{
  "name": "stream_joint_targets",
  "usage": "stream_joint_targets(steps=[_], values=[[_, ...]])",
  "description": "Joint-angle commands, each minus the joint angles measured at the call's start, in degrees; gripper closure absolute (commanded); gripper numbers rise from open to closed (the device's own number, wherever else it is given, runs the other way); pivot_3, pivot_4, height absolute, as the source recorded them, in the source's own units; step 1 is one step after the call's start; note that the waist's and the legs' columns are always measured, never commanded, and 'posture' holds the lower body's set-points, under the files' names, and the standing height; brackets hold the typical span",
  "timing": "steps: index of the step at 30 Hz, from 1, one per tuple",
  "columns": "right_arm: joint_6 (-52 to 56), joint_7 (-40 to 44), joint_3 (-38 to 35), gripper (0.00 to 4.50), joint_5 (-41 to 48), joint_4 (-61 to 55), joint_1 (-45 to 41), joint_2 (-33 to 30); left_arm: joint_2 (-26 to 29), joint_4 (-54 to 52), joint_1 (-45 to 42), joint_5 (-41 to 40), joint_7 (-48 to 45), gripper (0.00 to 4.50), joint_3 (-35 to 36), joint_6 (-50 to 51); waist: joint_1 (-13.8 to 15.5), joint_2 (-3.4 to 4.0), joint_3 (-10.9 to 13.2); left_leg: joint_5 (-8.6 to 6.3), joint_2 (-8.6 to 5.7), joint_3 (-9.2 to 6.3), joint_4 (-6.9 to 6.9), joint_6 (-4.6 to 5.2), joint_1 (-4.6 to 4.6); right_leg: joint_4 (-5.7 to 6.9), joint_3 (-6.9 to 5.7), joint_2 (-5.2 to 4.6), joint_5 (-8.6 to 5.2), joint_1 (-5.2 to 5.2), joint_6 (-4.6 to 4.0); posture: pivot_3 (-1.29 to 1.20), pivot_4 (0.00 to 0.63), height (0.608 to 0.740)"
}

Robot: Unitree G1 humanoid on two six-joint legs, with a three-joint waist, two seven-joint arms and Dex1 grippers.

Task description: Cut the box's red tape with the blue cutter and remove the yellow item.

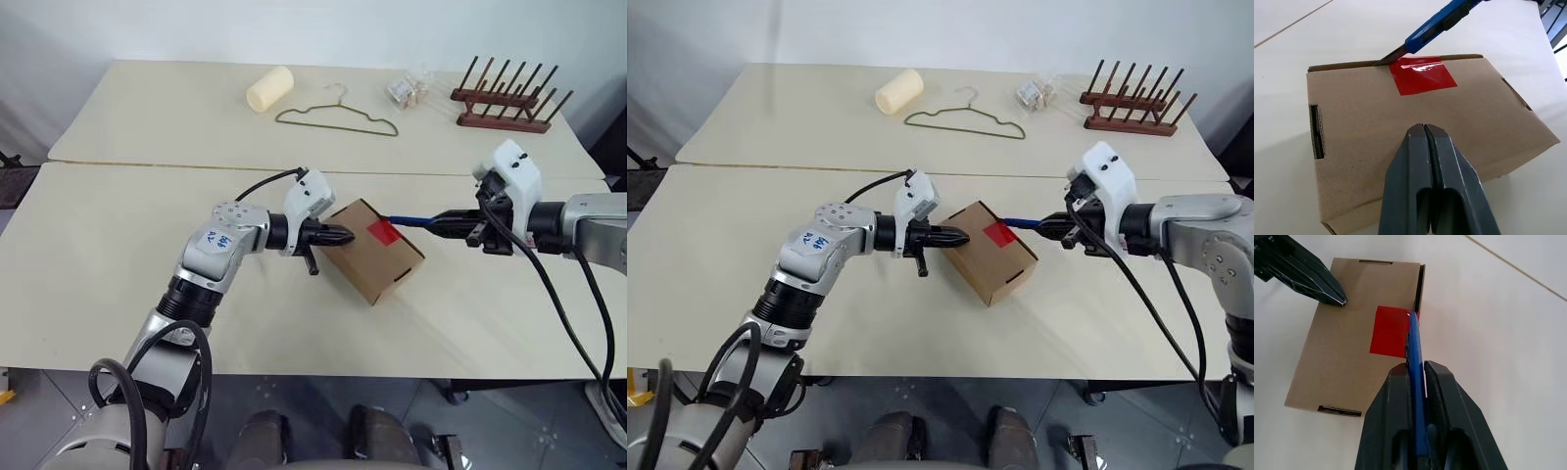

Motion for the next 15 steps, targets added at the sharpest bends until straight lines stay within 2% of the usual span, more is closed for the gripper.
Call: stream_joint_targets(steps=[1,8,15], values=[[3.4,1.3,1.8,4.36,-0.3,-0.1,-3.4,-2.6,0.7,0.2,-0.2,1.7,-0.5,4.5,-3.2,1.8,0.0,0.0,0.0,0.0,0.0,0.0,0.0,0.0,0.01,0.0,0.0,0.0,0.0,0.01,0.0,0.0,0.15,0.74],[6.5,3.9,3.9,4.36,0.2,1.0,-6.4,-3.8,1.7,0.7,-0.4,3.5,-0.9,4.5,-7.0,3.3,0.0,0.01,0.0,0.0,-0.01,0.0,0.0,0.0,0.08,0.0,0.01,0.0,0.0,0.08,0.0,0.0,0.15,0.74],[7.6,5.1,4.8,4.36,-0.9,2.4,-6.0,-5.6,1.3,0.2,0.6,3.4,-0.4,4.5,-7.5,3.4,0.0,0.01,-0.1,0.0,0.0,-0.01,-0.01,0.0,0.15,0.0,0.0,-0.02,0.0,0.17,0.0,0.0,0.15,0.74]])
